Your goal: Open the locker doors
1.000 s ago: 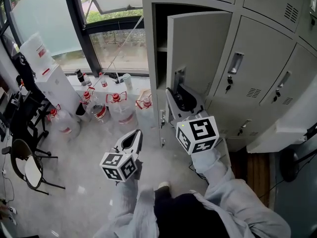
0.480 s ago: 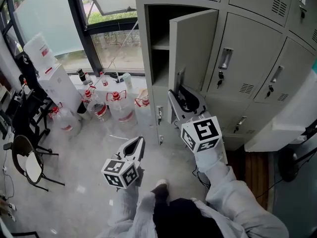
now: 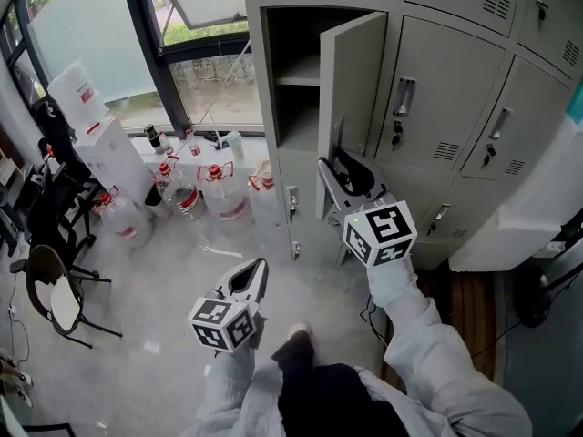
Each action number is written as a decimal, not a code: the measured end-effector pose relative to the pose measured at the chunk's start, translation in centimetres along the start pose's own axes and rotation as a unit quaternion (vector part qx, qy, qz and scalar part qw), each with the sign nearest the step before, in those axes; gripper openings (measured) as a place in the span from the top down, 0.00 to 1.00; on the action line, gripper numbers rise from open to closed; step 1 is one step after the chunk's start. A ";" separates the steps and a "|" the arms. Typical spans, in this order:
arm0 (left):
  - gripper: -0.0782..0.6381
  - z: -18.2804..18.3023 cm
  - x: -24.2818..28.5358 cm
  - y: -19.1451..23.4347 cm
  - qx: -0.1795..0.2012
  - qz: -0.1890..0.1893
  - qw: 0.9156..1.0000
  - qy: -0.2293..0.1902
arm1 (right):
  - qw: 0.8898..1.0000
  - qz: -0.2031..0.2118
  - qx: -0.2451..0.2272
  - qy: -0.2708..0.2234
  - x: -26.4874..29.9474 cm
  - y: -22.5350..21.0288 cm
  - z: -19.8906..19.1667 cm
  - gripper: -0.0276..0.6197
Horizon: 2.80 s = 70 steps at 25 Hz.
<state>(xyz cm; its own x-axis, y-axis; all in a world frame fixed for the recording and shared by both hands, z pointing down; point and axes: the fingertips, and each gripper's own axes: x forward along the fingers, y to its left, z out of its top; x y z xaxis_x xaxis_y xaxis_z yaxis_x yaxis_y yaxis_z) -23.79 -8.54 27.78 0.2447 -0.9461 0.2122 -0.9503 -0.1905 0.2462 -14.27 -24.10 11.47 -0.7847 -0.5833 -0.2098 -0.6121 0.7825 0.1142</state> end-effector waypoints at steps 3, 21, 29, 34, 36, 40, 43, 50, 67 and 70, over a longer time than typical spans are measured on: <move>0.88 -0.5 -0.1 -0.9 0.002 -0.010 1.000 0.002 | 1.000 -0.006 -0.001 0.002 -1.3 -0.5 0.1 0.76; 0.88 -1.9 -0.1 -5.2 0.002 -0.055 0.998 -0.002 | 0.997 -0.077 -0.001 0.026 -8.8 -5.2 1.0 0.81; 0.88 -2.0 0.9 -6.6 0.008 -0.072 0.997 -0.002 | 0.994 -0.108 -0.007 0.033 -11.1 -7.4 1.2 0.85; 0.88 -2.2 1.4 -6.9 0.007 -0.077 0.997 -0.002 | 0.991 -0.126 -0.010 0.037 -12.4 -9.0 1.2 0.85; 0.88 -2.3 1.6 -6.9 0.007 -0.079 0.997 0.000 | 0.990 -0.138 0.000 0.036 -13.0 -9.9 1.1 0.86; 0.88 -2.4 2.1 -6.9 0.005 -0.081 0.997 0.002 | 0.986 -0.160 0.020 0.036 -14.3 -12.4 1.1 0.86; 0.88 -2.6 2.6 -7.2 0.002 -0.087 0.996 0.003 | 0.983 -0.175 0.036 0.031 -15.2 -14.4 1.0 0.86; 0.88 -2.8 3.3 -7.6 0.006 -0.095 0.995 0.007 | 0.984 -0.174 0.036 0.026 -15.5 -15.2 1.0 0.87; 0.88 -3.1 2.5 -7.9 0.011 -0.088 0.996 0.007 | 0.983 -0.179 0.043 0.028 -15.7 -15.2 0.9 0.87; 0.88 -3.2 2.2 -8.1 0.013 -0.089 0.996 0.009 | 0.983 -0.177 0.043 0.037 -15.6 -14.8 0.9 0.87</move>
<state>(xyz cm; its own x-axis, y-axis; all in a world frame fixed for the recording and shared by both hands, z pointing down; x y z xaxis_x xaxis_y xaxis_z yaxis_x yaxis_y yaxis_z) -14.92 -8.21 29.29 0.4123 -0.8921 0.1848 -0.8966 -0.3613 0.2561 7.12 -26.43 12.17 -0.5317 -0.8335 -0.1500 -0.8396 0.5421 -0.0360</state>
